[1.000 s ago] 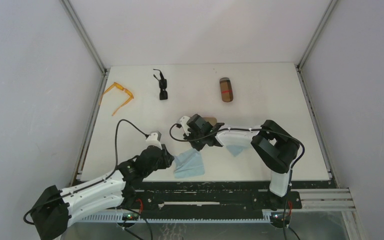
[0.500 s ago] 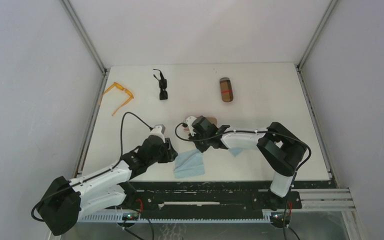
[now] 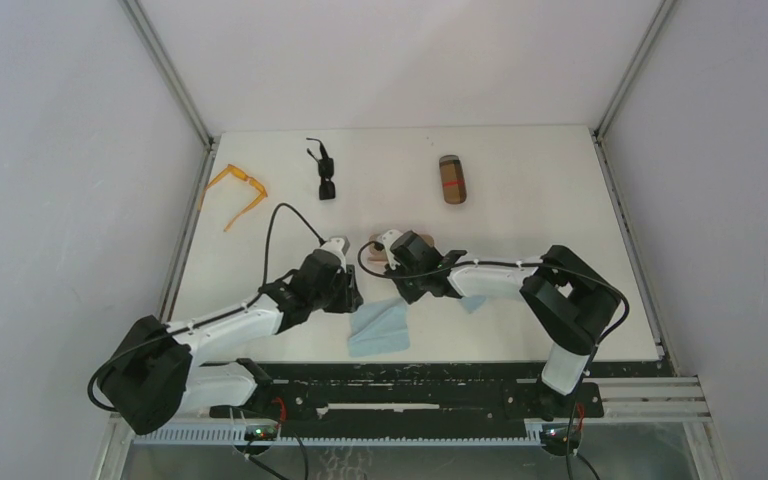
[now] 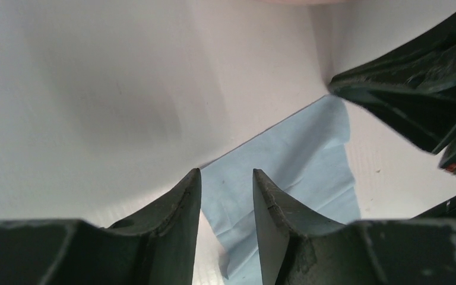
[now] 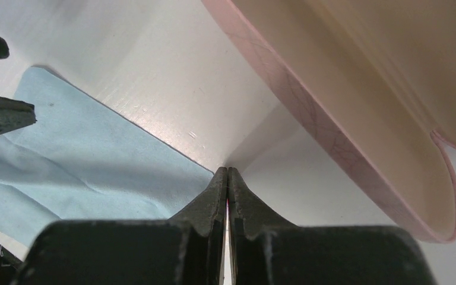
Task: Organize the sunglasses
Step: Fold the glasses cleaning cloth at the center of the board.
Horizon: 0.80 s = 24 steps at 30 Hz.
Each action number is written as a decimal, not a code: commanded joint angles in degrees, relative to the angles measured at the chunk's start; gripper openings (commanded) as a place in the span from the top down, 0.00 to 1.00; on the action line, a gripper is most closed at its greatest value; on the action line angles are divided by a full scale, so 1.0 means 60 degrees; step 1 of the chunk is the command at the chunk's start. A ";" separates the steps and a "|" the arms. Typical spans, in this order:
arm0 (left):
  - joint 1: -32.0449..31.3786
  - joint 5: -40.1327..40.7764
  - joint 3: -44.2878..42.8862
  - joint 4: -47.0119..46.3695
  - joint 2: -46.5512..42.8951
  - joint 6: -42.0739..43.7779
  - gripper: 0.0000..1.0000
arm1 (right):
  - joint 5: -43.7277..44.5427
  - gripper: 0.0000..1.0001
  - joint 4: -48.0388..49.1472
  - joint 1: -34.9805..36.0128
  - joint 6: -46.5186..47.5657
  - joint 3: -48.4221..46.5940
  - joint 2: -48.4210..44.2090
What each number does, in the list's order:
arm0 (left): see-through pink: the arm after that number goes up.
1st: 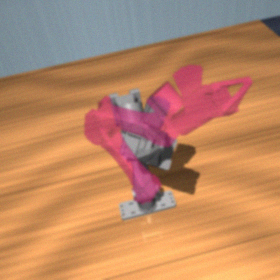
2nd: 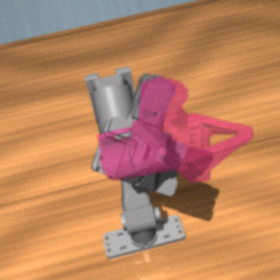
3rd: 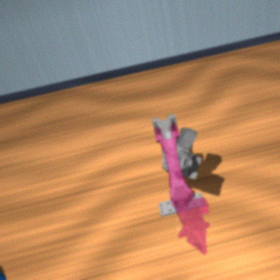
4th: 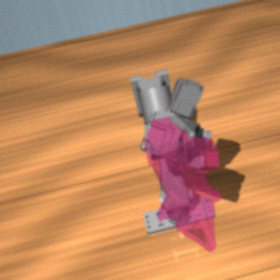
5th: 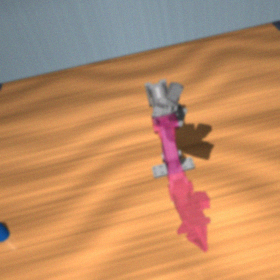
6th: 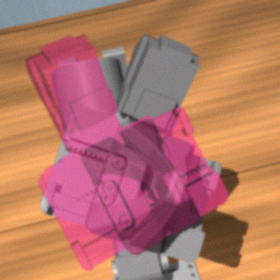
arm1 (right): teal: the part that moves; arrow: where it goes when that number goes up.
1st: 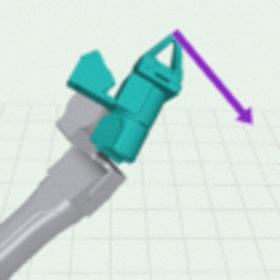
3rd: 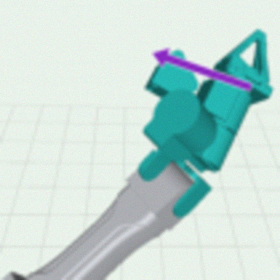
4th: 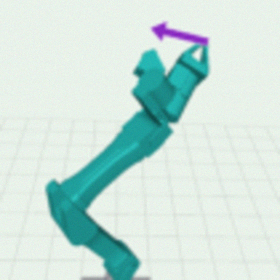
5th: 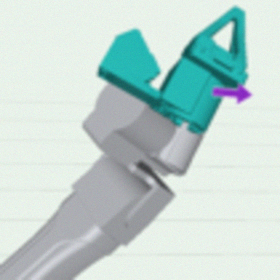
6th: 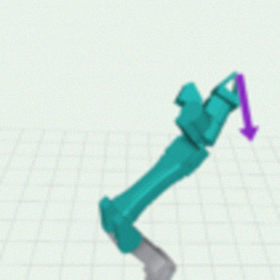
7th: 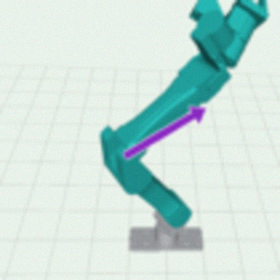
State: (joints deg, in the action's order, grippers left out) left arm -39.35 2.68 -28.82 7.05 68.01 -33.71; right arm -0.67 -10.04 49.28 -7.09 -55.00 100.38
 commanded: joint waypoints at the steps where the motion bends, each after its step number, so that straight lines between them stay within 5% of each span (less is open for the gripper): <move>1: 0.0025 -0.0519 -0.0488 0.0412 0.0219 0.0674 0.59 | 0.0079 1.00 -0.0147 -0.0105 -0.0202 0.0194 -0.0277; 14: -0.0155 -0.0304 -0.0430 0.1083 0.0167 0.0836 0.54 | -0.0138 0.99 0.0019 -0.0141 -0.0321 0.0371 -0.0554; 19: -0.0499 0.0055 -0.0761 0.1402 0.0646 0.1001 0.53 | 0.0062 0.87 0.0188 -0.0149 -0.0507 0.0578 -0.0751; 24: -0.0678 0.0355 -0.0867 0.1345 0.1175 0.1013 0.55 | 0.0225 0.85 0.0353 -0.0193 -0.0654 0.0908 -0.1176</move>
State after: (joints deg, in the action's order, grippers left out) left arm -42.54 2.39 -31.35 15.11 73.10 -29.08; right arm -0.91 -9.10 48.62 -9.23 -50.89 96.95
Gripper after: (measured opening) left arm 0.462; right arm 0.146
